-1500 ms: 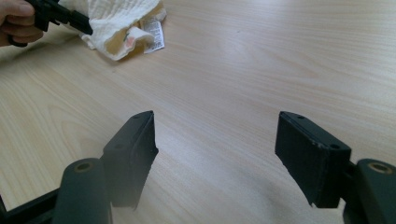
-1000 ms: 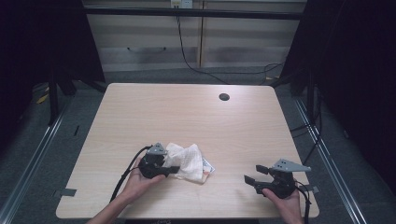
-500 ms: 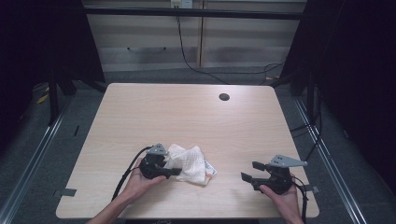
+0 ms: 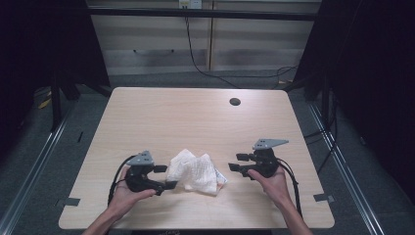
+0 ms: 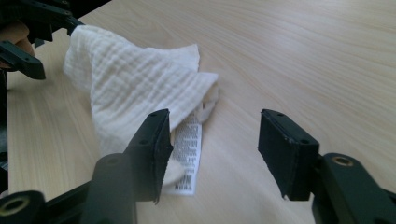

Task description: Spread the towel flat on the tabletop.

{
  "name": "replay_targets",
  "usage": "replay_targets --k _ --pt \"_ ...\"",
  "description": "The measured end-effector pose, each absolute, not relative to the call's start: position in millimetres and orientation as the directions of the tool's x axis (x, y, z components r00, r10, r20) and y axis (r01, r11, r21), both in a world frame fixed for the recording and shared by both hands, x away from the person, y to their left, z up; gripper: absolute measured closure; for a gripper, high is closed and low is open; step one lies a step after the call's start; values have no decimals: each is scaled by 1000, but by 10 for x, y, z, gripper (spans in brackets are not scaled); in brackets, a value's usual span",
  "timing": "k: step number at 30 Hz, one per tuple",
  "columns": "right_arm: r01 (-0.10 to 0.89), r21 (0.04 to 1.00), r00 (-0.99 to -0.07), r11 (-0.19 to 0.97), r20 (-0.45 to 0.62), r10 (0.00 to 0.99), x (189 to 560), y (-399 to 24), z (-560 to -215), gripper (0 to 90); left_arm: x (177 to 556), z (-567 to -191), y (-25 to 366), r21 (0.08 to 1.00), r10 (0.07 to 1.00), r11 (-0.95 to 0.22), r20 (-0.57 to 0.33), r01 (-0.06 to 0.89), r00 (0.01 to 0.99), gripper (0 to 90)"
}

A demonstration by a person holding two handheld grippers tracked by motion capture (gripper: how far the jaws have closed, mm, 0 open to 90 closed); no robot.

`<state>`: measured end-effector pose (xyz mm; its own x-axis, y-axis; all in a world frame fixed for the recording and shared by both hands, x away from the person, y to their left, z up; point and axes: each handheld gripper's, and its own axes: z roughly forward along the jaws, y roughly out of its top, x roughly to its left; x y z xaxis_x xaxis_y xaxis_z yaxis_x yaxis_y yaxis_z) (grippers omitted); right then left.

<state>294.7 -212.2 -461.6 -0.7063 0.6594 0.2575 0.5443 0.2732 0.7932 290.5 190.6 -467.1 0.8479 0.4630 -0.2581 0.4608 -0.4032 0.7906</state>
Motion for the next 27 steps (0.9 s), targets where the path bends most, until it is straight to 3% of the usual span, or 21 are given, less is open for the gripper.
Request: replay_targets --k 7,14,23,27 --pt "557 771 -720 308 263 642 3228 -1887 -4673 456 2927 -4649 2359 826 579 -300 -239 477 779 182" --pt "552 760 -744 344 261 616 3483 -1696 -4663 425 2960 -4706 2388 818 606 -306 -226 486 763 168" --pt "566 713 -760 413 257 598 3761 -1443 -4752 575 3007 -4732 2434 816 639 -278 -237 508 731 159" --pt "567 704 -767 428 262 586 3777 -1392 -4812 577 3009 -4753 2433 809 638 -287 -237 512 733 159"
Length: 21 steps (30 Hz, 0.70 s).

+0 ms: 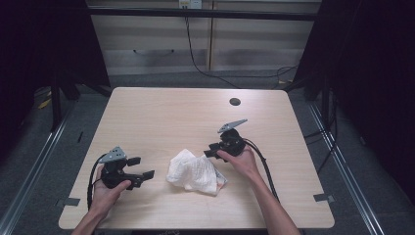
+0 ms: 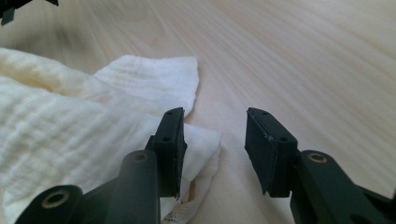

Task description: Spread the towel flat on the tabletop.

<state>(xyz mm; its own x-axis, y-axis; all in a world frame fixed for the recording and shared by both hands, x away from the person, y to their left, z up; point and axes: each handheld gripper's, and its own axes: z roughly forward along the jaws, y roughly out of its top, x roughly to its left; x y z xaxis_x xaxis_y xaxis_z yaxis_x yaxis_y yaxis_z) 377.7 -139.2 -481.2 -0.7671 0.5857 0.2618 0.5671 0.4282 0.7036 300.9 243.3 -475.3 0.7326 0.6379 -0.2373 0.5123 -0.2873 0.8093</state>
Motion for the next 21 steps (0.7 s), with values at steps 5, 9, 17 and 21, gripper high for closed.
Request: replay_targets --k 5,9,17,21 --pt "562 676 -783 477 247 571 3776 -1299 -4927 575 3002 -4763 2428 808 631 -291 -240 512 738 159" --pt "559 661 -788 501 235 569 3772 -1251 -5003 625 3005 -4783 2432 802 636 -297 -239 519 733 159" --pt "520 671 -808 528 187 558 3743 -1209 -5013 777 3009 -4788 2454 804 647 -284 -241 522 723 159" --pt "520 685 -805 510 194 560 3727 -1215 -5022 846 3010 -4791 2453 803 645 -287 -241 522 725 159"
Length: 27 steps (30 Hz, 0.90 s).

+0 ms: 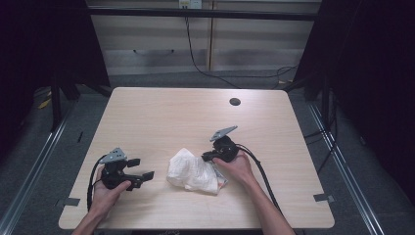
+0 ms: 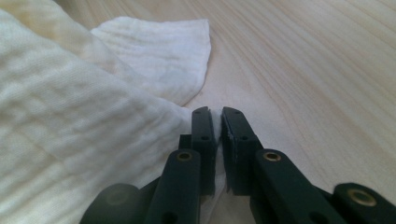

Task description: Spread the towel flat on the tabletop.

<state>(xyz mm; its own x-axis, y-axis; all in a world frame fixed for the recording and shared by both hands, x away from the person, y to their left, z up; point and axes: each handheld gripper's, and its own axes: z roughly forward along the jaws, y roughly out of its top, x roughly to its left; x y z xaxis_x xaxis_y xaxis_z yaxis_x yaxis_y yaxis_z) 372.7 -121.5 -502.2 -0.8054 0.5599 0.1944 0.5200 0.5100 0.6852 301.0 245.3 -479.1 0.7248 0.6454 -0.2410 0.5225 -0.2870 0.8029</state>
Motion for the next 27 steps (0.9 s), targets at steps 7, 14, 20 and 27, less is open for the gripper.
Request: replay_targets --k 7,14,20,27 --pt "525 730 -795 438 238 558 3747 -1290 -4940 847 3015 -4803 2448 797 644 -294 -242 527 726 159" --pt "532 762 -780 369 273 563 3746 -1405 -4797 844 3013 -4813 2431 796 639 -300 -242 526 730 159" --pt "531 777 -778 337 289 558 3750 -1463 -4694 846 3017 -4815 2433 795 643 -295 -245 530 726 159" --pt "509 810 -787 292 300 540 3764 -1505 -4436 848 3013 -4808 2437 797 639 -299 -240 524 730 159"
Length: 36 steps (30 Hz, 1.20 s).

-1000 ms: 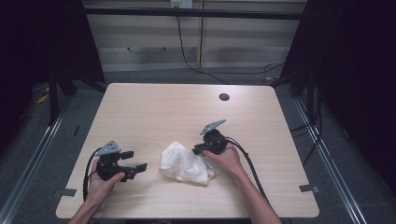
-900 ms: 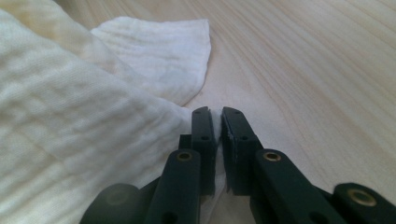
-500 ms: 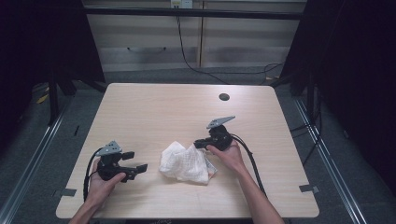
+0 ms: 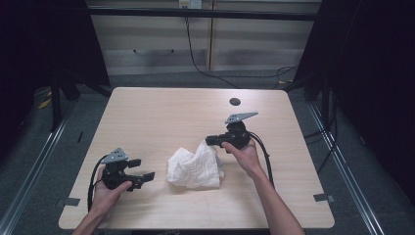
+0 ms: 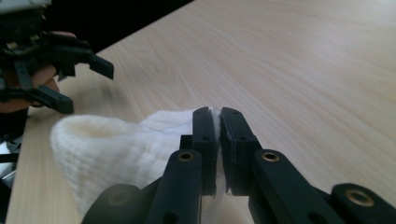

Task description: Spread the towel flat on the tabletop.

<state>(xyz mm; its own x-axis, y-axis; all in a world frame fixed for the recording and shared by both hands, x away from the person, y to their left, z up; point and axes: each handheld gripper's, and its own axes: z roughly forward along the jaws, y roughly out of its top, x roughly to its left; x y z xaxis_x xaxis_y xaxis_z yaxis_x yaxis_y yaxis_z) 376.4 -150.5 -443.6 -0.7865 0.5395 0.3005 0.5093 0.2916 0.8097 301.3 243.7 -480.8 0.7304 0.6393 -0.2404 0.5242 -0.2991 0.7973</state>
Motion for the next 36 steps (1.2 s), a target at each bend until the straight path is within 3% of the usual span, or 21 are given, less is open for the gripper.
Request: replay_targets --k 25,32,36 --pt "322 922 -843 216 175 508 3938 -1419 -2959 864 3019 -4808 2435 799 642 -296 -240 524 728 159" --pt "284 938 -871 198 166 462 3825 -1388 -2851 865 3017 -4811 2433 797 642 -299 -239 525 728 162" --pt "303 924 -879 234 175 444 3609 -1445 -3115 865 3020 -4818 2429 794 644 -301 -240 529 727 162"
